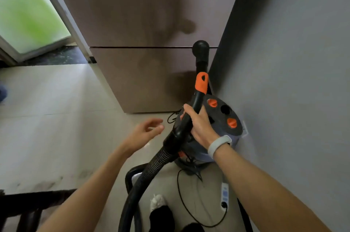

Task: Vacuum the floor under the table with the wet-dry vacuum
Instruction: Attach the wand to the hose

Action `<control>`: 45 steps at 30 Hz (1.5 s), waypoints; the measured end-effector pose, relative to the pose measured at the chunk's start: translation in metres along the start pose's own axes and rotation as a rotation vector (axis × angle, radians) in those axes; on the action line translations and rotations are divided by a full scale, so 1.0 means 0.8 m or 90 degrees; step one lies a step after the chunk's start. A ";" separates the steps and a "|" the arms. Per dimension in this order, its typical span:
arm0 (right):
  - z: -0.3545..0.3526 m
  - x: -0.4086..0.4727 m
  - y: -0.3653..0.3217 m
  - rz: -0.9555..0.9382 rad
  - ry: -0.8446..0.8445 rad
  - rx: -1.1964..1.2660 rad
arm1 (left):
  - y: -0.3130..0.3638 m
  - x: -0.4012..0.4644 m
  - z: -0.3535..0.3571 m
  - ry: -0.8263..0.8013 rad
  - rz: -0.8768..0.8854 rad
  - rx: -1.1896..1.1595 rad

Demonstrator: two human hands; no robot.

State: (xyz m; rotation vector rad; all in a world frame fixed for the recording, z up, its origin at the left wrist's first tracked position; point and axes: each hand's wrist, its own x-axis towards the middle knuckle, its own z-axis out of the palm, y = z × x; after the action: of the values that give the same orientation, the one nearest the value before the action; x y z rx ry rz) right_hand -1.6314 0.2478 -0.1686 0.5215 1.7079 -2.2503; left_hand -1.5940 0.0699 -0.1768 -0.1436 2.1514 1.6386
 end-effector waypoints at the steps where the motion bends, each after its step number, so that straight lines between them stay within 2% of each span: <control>1: 0.000 0.000 0.012 0.004 -0.010 -0.033 | 0.008 0.012 -0.003 0.028 -0.013 -0.031; 3: -0.002 -0.001 0.035 0.016 -0.034 -0.109 | 0.025 0.037 -0.003 0.048 -0.040 -0.046; 8: -0.012 0.004 0.063 0.043 -0.123 -0.263 | 0.052 0.095 0.033 0.006 -0.069 -0.115; 14: -0.078 0.033 0.072 0.017 -0.242 -0.378 | 0.039 0.129 0.085 0.087 -0.158 -0.306; 15: -0.101 0.045 0.073 0.009 -0.200 -0.406 | 0.033 0.133 0.091 0.097 -0.162 -0.316; 18: -0.181 0.092 0.075 0.017 0.077 -0.440 | 0.011 0.136 0.108 0.119 -0.153 -0.304; 20: -0.226 0.127 0.071 0.033 0.198 -0.503 | -0.003 0.138 0.120 0.139 -0.150 -0.248; 24: -0.279 0.186 0.067 0.104 0.218 -0.667 | -0.014 0.151 0.136 0.142 -0.125 -0.184; 28: -0.313 0.219 0.071 0.080 0.075 -0.973 | -0.010 0.182 0.139 0.135 -0.076 -0.133; 30: -0.327 0.223 0.062 0.024 -0.006 -1.043 | -0.006 0.199 0.138 0.122 -0.047 -0.115; 35: -0.351 0.225 0.037 -0.081 -0.221 -1.115 | 0.002 0.219 0.143 0.056 -0.019 -0.102; 40: -0.337 0.238 0.052 -0.141 -0.258 -1.108 | -0.003 0.225 0.159 0.036 -0.048 -0.103; 45: -0.355 0.237 0.053 -0.153 -0.289 -1.042 | -0.005 0.229 0.161 0.067 -0.059 -0.125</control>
State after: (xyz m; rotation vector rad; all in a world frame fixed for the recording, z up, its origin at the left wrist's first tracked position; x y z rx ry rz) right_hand -1.7498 0.5109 -0.3565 -0.5344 2.5491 -0.3612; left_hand -1.7228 0.2211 -0.2795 -0.3910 2.0221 1.8218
